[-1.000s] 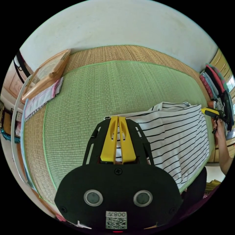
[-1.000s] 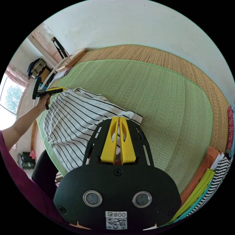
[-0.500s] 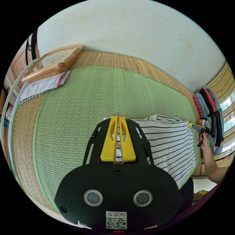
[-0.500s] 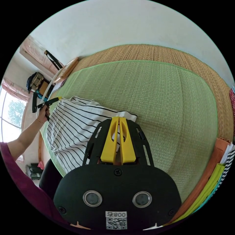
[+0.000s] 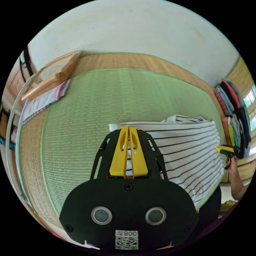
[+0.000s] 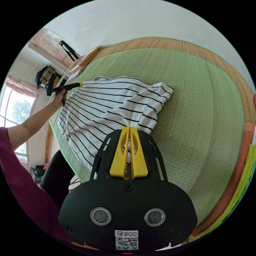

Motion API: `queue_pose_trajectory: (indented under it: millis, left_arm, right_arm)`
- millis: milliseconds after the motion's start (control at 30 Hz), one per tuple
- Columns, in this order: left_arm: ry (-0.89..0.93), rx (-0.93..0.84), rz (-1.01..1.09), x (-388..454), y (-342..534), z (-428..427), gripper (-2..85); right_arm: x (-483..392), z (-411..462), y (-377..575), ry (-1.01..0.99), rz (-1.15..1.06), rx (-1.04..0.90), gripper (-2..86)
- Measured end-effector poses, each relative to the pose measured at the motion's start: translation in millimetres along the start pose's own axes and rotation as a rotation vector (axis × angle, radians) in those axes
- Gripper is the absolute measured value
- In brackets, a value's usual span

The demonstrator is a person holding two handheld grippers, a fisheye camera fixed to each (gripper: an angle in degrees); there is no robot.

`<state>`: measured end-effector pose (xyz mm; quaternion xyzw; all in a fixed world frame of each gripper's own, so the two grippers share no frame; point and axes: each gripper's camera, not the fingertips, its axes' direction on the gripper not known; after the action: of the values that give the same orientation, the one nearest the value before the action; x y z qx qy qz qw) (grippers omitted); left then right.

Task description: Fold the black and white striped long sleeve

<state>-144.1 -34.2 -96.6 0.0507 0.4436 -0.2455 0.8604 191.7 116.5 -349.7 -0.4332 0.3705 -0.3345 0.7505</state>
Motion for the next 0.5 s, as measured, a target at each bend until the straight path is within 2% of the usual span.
queue_pose_trajectory:
  millis: [100, 233, 333, 367, 433, 500]
  left_arm:
    - [0.046, 0.025, -0.04, -9, 0, -17, 0.1]
    - [0.188, 0.057, 0.084, 19, 3, -41, 0.2]
    - [0.073, -0.014, 0.113, 26, -6, -31, 0.2]
    - [0.088, -0.004, 0.106, 12, -10, -31, 0.2]
    - [0.135, 0.006, 0.006, -17, -16, -37, 0.3]
    - [0.027, 0.02, -0.05, -29, -14, -53, 0.5]
  right_arm:
    - [4, 6, 1, -0.019, 0.006, 0.003, 0.1]
    - [3, 14, -2, -0.014, -0.011, -0.011, 0.1]
    - [4, 20, -2, -0.015, -0.016, -0.017, 0.1]
    - [5, 21, 0, -0.017, -0.013, -0.016, 0.1]
    - [7, 23, 3, -0.018, -0.005, -0.012, 0.1]
    - [11, 22, 7, -0.021, 0.023, -0.002, 0.2]
